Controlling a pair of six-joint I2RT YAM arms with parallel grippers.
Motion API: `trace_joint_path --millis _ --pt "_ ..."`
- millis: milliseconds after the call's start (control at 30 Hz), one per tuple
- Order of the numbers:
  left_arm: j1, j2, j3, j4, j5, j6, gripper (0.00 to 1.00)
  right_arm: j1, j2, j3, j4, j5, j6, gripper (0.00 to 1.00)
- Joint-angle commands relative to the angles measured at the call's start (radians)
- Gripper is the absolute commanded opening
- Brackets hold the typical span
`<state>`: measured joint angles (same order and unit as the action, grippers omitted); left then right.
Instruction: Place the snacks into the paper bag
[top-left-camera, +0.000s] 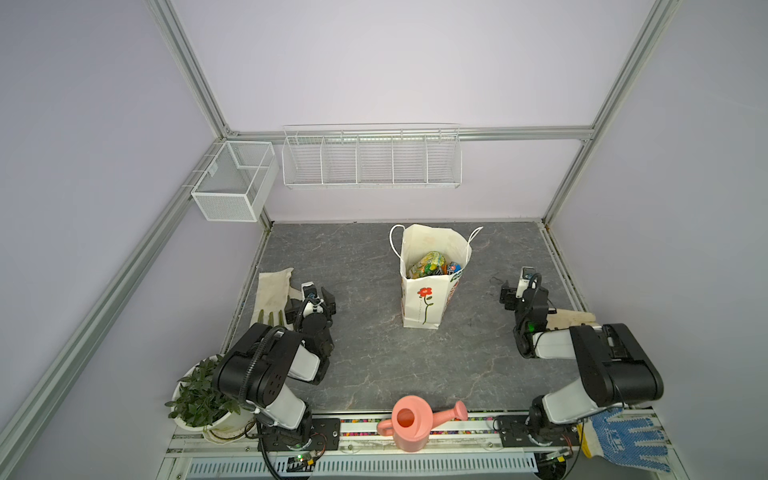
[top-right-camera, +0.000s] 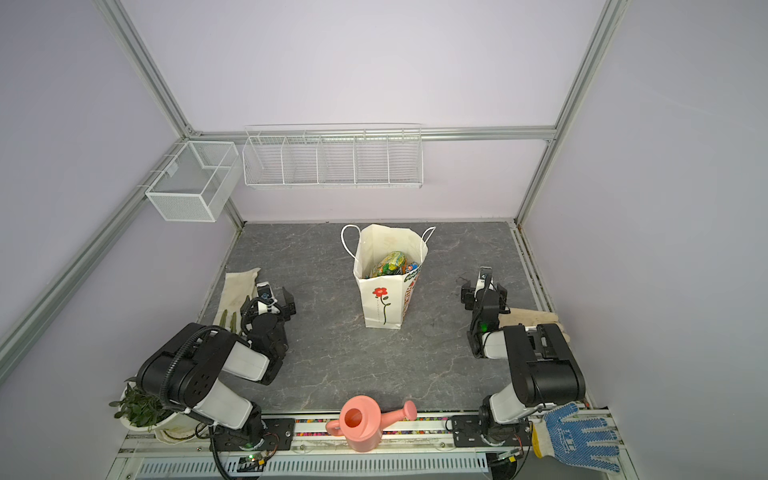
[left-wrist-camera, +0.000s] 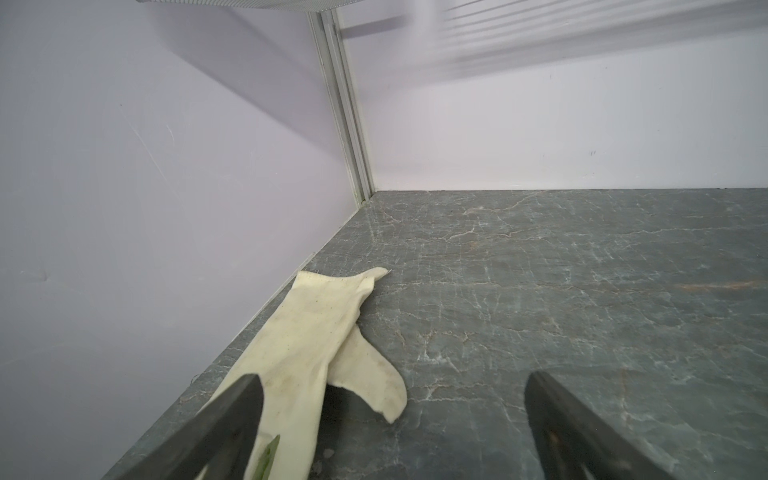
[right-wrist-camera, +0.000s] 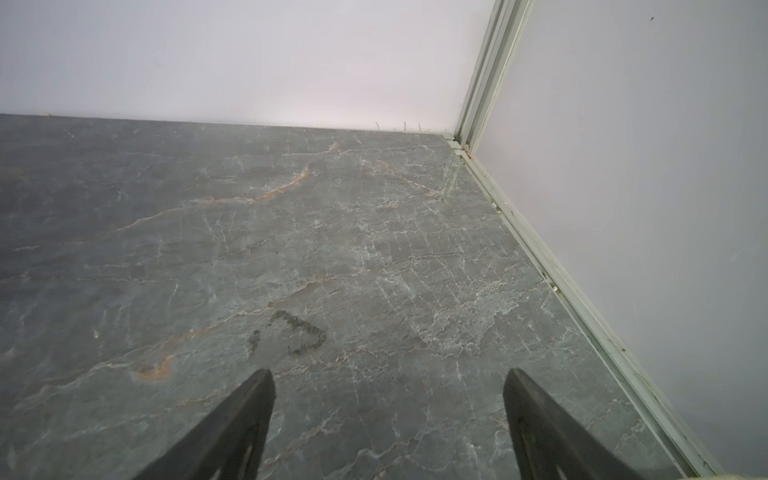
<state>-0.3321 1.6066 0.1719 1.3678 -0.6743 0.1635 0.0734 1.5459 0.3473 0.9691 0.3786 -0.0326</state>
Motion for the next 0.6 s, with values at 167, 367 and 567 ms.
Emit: trace_joint_path --millis 167,367,567 --pt "0.031 -0.010 0.050 -0.009 0.017 0.002 0.99 -0.002 -0.001 0.002 -0.010 -0.015 0.011 0.89" --pt "0.206 -0.083 0.195 -0.455 0.217 -0.202 0.99 -0.002 0.002 0.001 -0.004 -0.014 0.008 0.89" --pt "0.201 -0.052 0.185 -0.388 0.244 -0.165 0.99 -0.003 0.003 0.001 -0.004 -0.014 0.008 0.89"
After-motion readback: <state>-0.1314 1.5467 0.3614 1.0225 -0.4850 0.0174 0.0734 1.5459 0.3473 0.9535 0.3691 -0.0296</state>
